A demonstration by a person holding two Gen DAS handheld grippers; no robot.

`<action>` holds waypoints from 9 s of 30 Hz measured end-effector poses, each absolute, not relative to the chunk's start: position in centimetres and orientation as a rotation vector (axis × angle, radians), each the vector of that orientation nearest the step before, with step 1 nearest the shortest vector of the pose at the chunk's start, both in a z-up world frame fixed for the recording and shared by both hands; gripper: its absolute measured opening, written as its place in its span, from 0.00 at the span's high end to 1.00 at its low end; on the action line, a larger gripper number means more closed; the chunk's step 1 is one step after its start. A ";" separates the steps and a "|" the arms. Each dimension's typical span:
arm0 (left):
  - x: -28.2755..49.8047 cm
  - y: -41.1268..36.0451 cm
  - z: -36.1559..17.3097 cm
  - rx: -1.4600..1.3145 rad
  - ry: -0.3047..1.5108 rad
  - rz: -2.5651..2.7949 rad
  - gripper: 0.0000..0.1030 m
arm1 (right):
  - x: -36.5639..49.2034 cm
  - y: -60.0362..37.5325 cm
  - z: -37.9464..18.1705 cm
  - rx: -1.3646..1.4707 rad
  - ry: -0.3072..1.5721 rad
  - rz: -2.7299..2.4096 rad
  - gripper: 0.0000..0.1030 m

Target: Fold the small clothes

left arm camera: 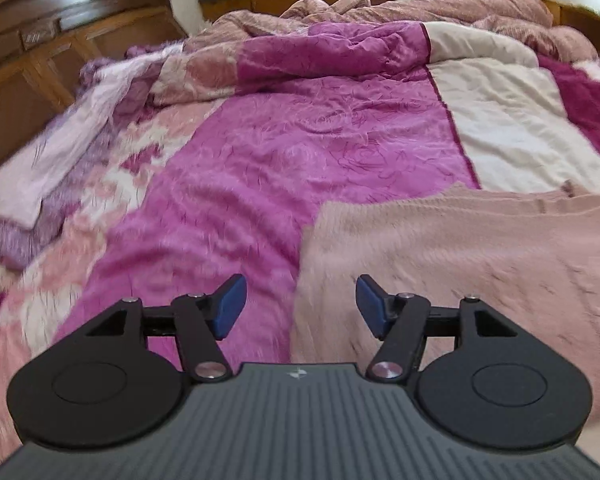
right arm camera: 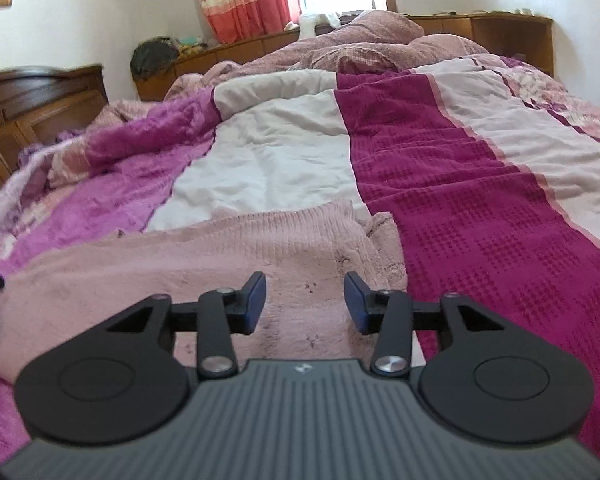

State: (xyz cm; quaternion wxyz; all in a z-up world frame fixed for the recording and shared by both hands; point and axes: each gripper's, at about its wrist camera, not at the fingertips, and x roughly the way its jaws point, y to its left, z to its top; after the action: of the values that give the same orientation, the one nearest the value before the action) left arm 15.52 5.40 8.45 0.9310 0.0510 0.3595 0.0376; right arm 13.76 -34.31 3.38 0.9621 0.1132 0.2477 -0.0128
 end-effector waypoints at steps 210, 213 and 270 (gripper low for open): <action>18.9 12.6 6.6 -0.230 0.746 -0.051 0.36 | 16.9 -15.9 3.6 0.278 0.651 0.278 0.40; 17.3 12.8 6.8 -0.235 0.768 -0.085 0.31 | 16.9 -16.5 3.3 0.336 0.670 0.277 0.35; -0.9 -0.3 6.1 -0.195 0.847 -0.353 0.53 | 2.8 -30.9 3.2 0.548 0.737 0.200 0.44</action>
State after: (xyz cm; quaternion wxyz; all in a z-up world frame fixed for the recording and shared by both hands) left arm -0.91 -0.33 6.06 0.8920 -0.0941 0.4080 -0.1703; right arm 2.79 -30.88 3.20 0.8916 0.2641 0.3550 0.0965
